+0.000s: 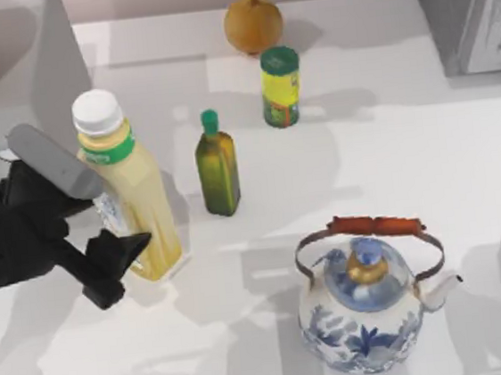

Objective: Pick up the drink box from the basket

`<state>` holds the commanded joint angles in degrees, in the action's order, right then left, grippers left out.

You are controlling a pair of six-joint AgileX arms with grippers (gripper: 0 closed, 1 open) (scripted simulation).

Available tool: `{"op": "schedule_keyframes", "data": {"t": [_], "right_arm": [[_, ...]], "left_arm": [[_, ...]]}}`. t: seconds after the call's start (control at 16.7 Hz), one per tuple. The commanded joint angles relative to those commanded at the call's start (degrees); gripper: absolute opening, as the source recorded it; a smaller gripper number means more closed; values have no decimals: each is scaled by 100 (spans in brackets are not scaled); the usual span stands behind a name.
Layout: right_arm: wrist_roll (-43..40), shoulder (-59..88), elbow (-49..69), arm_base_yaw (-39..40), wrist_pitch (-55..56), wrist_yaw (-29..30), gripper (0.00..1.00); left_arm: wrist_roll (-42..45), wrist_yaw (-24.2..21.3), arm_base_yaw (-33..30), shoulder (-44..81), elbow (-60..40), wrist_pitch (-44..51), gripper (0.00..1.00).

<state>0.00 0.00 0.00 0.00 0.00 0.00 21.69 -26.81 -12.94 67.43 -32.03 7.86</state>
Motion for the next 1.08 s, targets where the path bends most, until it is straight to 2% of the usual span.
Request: {"op": "schedule_keyframes", "data": {"t": [0.36,1.08], "right_arm": [[0,0,0,0,0,0,100],[0,0,0,0,0,0,100]], "left_arm": [[-68,64,-101,169,83,-294,0],[-68,64,-101,169,83,-294,90]]}}
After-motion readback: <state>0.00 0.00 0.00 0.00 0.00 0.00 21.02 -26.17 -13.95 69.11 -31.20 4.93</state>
